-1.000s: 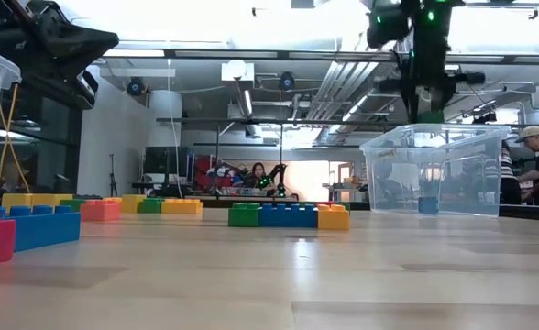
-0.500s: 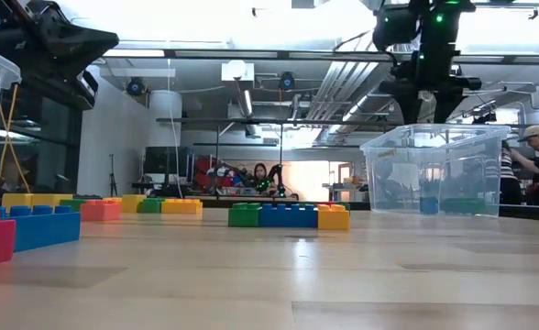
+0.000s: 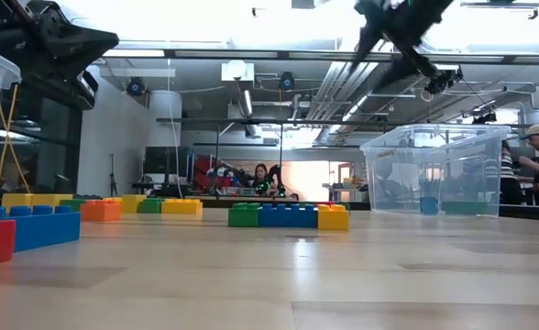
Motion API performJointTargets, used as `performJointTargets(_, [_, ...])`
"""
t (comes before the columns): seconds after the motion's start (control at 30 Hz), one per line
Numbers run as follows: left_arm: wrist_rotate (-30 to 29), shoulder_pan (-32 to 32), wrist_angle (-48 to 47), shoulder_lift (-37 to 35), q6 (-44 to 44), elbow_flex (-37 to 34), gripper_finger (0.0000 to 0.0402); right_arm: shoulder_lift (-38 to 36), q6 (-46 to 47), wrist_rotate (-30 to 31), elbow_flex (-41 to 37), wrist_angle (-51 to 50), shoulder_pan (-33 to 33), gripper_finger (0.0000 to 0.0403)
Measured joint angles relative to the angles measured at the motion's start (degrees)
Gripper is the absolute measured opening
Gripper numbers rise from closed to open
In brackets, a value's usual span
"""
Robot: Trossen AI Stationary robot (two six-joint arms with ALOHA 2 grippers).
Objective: Sort blocks by size
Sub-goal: Put the right large yellow game piece into the right transparent bin
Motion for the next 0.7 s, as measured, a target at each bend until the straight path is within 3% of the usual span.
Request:
performJointTargets(0.2, [0.00, 0.00, 0.02, 0.00, 0.01, 0.00, 0.0000, 7.99, 21.70, 3.99, -0.04, -4.18, 16.40, 0.0291])
performJointTargets(0.33, [0.00, 0.00, 0.00, 0.00, -0.01, 0.00, 0.0000, 17.34, 36.40, 4.76, -0.04, -2.79, 23.28, 0.0291])
performJointTargets(0.47, [0.00, 0.00, 0.00, 0.00, 0.00, 0.00, 0.0000, 26.74, 46.02, 4.54, 2.65, -3.81, 25.09, 0.0291])
performJointTargets(0.7, [0.01, 0.00, 0.00, 0.00, -0.01, 0.00, 0.0000, 40.09, 46.48, 1.52, 14.06, -10.06, 21.72, 0.0291])
